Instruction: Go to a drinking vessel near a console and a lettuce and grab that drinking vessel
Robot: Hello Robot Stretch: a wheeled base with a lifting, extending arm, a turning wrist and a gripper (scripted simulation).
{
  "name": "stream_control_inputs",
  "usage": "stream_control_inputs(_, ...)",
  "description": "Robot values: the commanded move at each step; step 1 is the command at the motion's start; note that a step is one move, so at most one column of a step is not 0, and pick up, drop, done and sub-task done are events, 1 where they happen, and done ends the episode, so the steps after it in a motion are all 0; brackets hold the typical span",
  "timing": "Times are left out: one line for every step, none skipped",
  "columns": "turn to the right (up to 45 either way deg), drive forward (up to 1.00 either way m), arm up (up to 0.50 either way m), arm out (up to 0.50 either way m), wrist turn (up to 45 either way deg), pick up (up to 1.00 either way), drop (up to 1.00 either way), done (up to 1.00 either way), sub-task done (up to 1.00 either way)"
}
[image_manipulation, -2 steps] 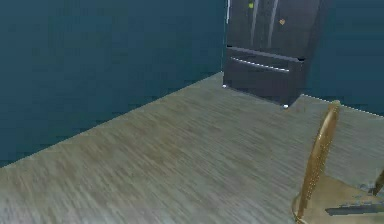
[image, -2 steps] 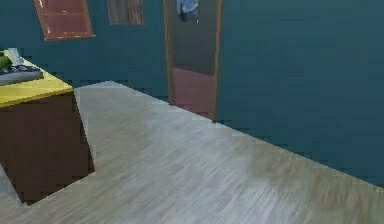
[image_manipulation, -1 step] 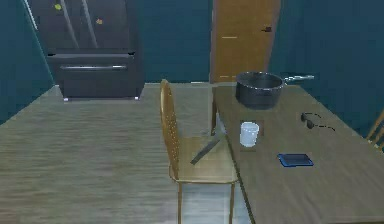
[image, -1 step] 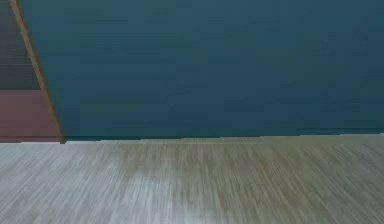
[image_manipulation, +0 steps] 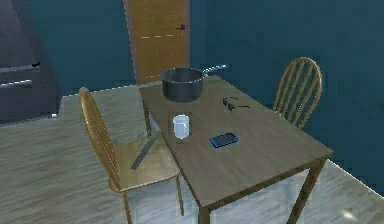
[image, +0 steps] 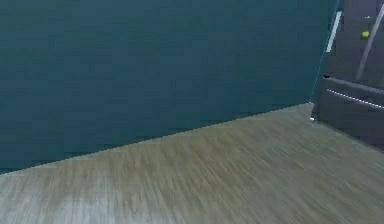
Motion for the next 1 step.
stream_control_inputs(0.0,0.25,0.00,0.00,0.0,0.00,0.00,0.00,0.00)
